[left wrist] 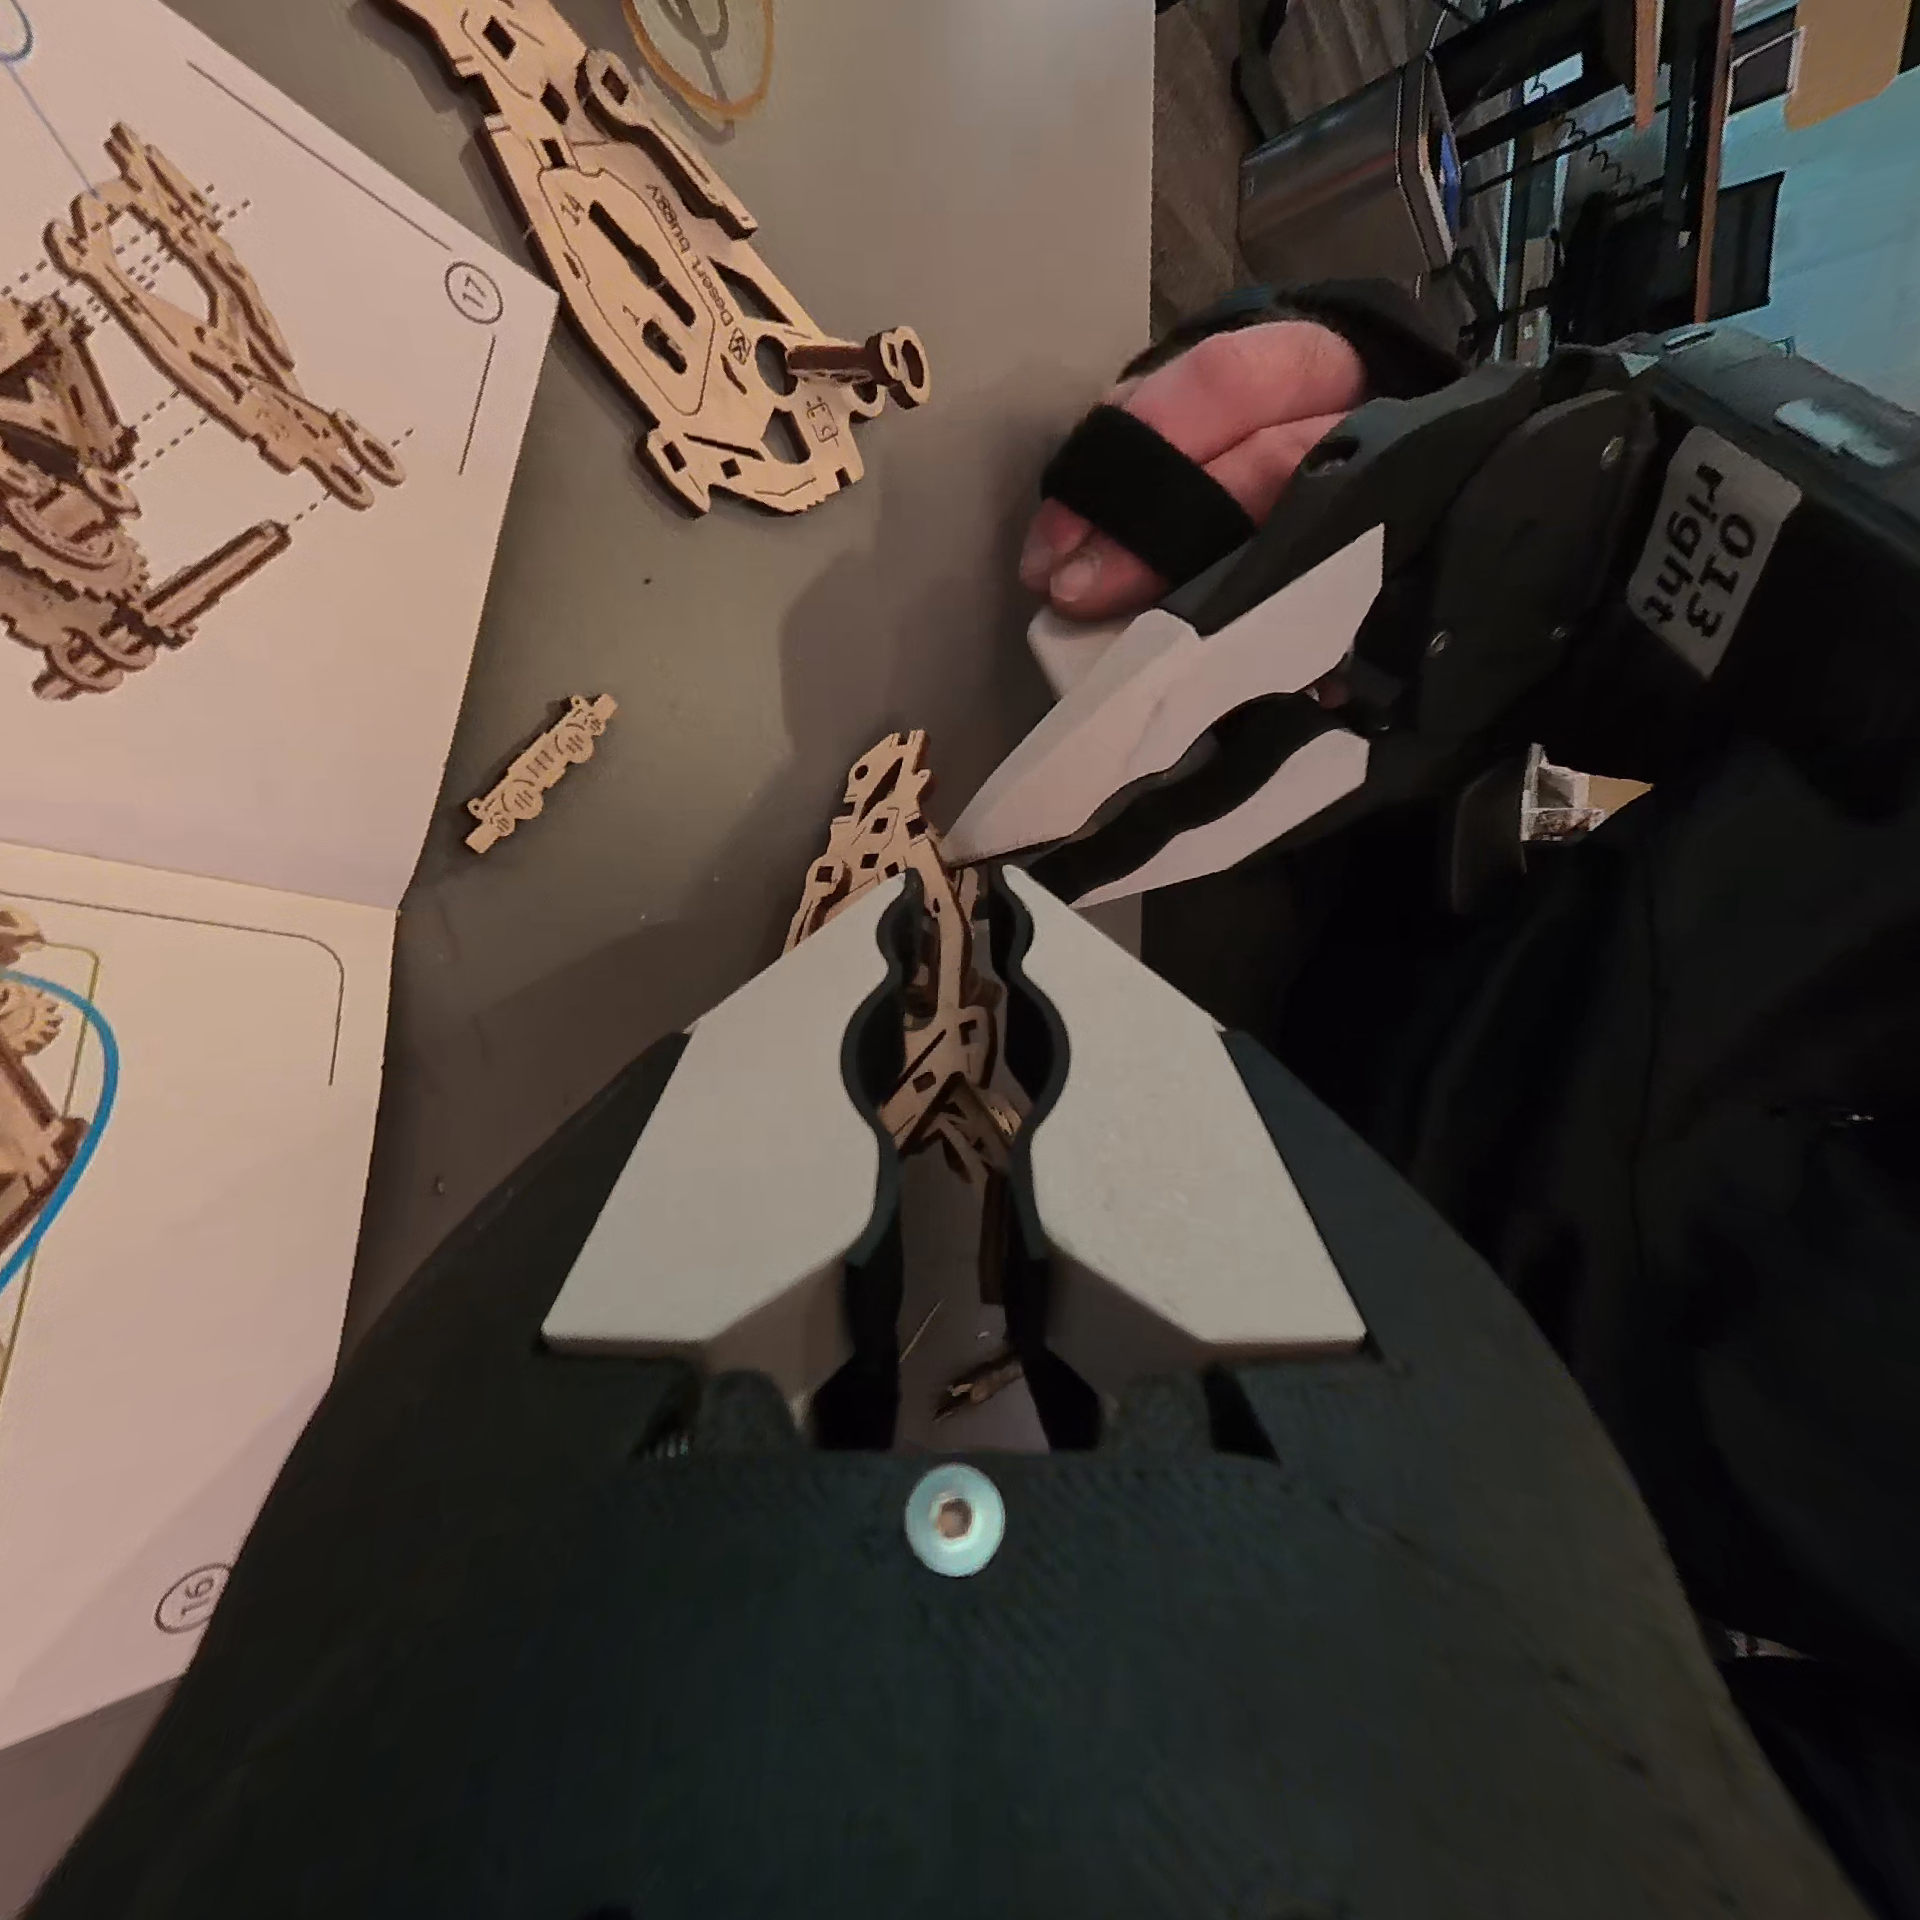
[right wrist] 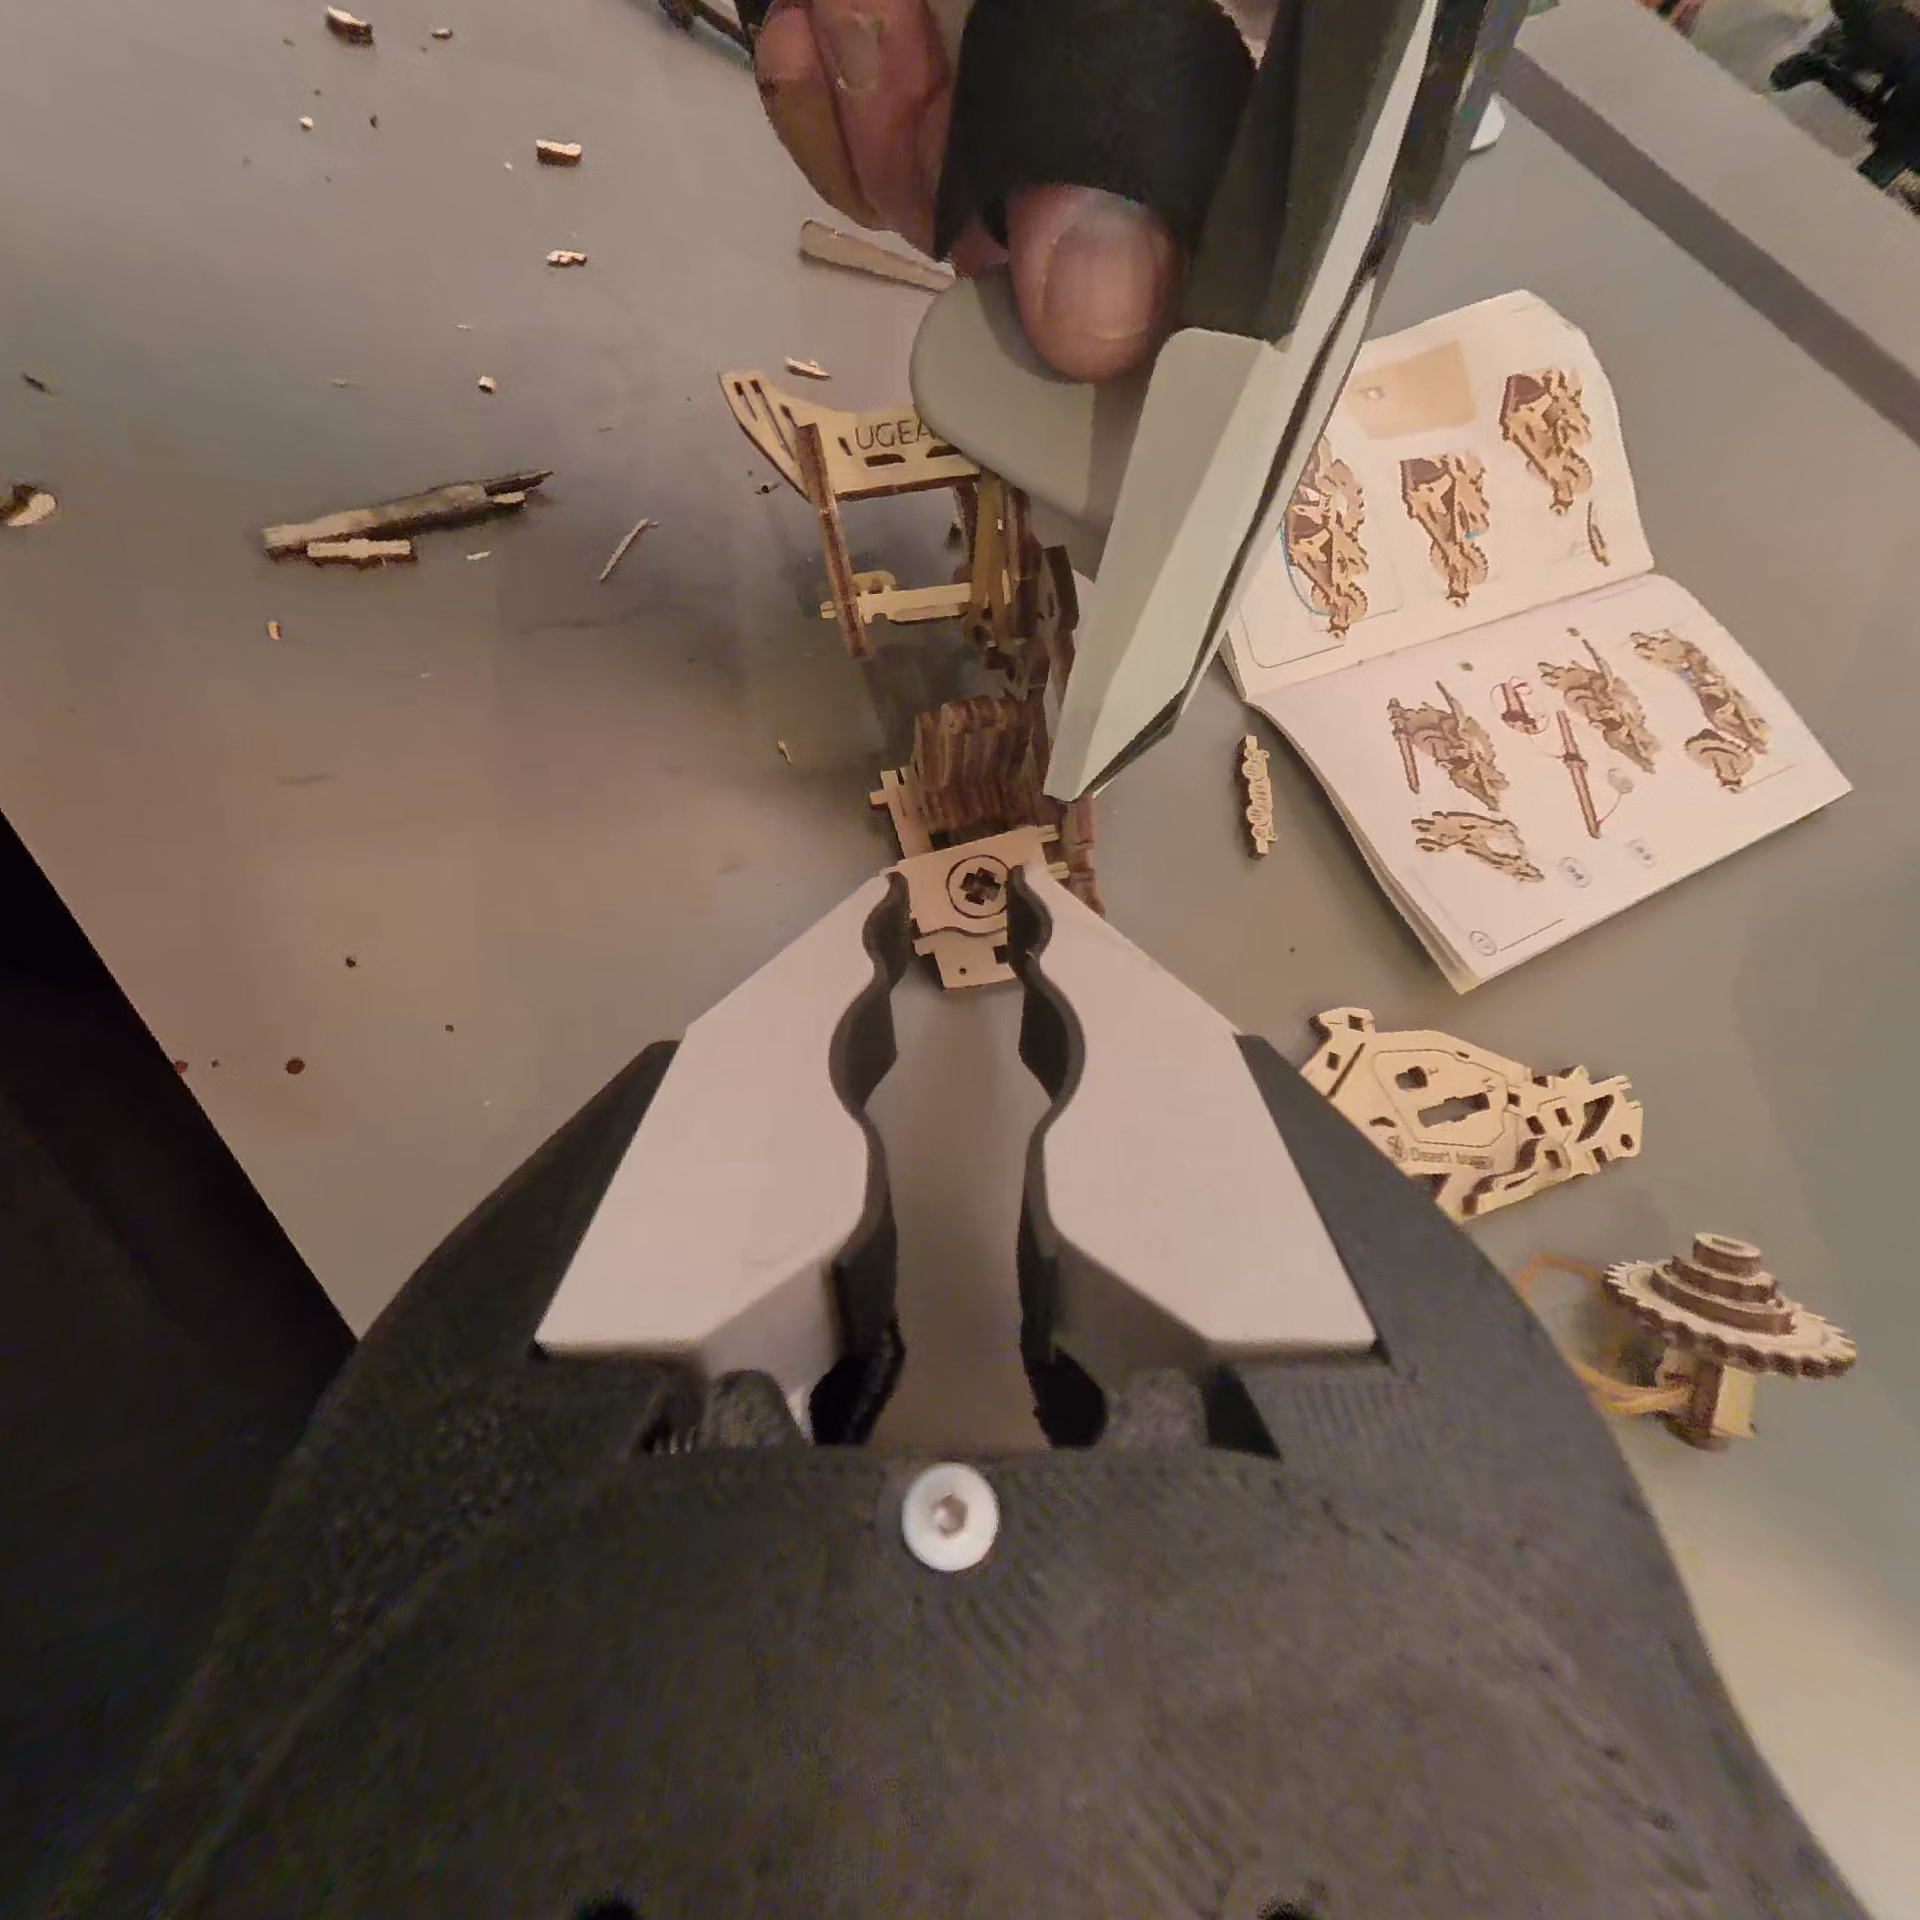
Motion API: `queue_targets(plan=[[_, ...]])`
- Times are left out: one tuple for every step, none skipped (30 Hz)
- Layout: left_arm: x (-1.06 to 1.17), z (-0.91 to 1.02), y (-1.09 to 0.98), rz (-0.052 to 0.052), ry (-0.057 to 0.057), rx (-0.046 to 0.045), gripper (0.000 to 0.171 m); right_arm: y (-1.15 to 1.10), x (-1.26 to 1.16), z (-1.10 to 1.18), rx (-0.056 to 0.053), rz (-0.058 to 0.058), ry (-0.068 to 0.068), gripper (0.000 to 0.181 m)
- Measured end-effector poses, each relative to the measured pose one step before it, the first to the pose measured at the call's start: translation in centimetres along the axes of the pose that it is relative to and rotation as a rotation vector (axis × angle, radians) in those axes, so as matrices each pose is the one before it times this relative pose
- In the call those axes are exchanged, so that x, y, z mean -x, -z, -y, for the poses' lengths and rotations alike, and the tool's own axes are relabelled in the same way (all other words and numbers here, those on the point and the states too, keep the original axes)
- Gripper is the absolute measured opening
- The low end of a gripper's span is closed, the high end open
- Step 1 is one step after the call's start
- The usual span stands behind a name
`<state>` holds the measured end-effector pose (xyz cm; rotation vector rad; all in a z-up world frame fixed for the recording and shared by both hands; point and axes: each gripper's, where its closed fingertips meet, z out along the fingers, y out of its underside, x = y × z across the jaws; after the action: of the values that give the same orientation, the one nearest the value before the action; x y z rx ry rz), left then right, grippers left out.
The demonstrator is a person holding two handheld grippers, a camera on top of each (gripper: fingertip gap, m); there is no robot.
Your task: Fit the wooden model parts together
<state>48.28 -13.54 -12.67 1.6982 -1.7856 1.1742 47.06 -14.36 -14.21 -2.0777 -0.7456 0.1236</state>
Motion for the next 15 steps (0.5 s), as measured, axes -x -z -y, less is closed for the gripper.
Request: queue_targets(plan=[[0.014,0.028,0.021,-0.0041,0.0063,-0.00274,0.01,0.017,-0.024,-0.021,0.0024,0.0106,-0.0338,0.016],[0.004,0.018,0.0,-0.0029,0.0,-0.00035,0.01,0.029,-0.009,0.002,0.0014,0.0142,-0.0345,0.016],[-0.002,0.006,-0.009,-0.0023,0.0006,0.00104,0.01,0.008,0.009,0.02,0.0,0.0111,-0.0178,0.016],[0.007,0.027,0.013,-0.0013,0.0027,0.00001,0.01,0.006,-0.028,0.019,-0.0011,0.0085,-0.0074,0.016],[0.014,0.029,-0.013,0.0005,0.001,0.00042,0.011,0.003,-0.062,-0.011,0.0,0.0058,-0.0077,0.016],[0.014,0.002,-0.007,-0.0005,0.0019,0.00137,0.011,0.006,-0.018,-0.018,0.0006,0.0076,-0.0156,0.016],[0.006,0.024,0.014,-0.0015,0.0041,-0.00058,0.01,0.019,-0.021,0.009,-0.0003,0.0077,-0.0195,0.016],[-0.001,-0.021,0.01,-0.003,0.0031,0.00082,0.01,0.033,-0.064,-0.006,-0.0004,0.003,-0.0171,0.014],[0.001,0.018,0.028,-0.0023,0.0024,-0.00385,0.01,0.045,-0.125,-0.03,0.0004,-0.0023,-0.0144,0.01],[0.0,0.022,0.03,-0.0037,0.0038,-0.00437,0.01,0.016,-0.085,-0.001,-0.0001,0.0032,-0.0154,0.008],[-0.002,0.015,0.012,-0.0049,0.0032,-0.00428,0.01,-0.002,-0.025,-0.002,0.0005,0.0041,-0.0087,0.007],[0.01,0.044,0.035,-0.0053,0.0043,-0.00529,0.01,0.001,0.011,0.002,0.0012,0.0043,-0.0028,0.007],[0.0,0.086,0.042,-0.0042,0.0031,-0.00743,0.01,-0.001,0.05,-0.013,0.0017,0.0074,-0.0022,0.008],[-0.011,0.04,0.024,-0.0037,0.0002,-0.00313,0.01,0.009,0.077,0.003,0.0003,0.0064,0.0019,0.01],[-0.011,0.0,-0.001,-0.0025,0.0001,0.00103,0.01,0.013,0.023,0.029,0.0011,0.0003,0.0055,0.011]])
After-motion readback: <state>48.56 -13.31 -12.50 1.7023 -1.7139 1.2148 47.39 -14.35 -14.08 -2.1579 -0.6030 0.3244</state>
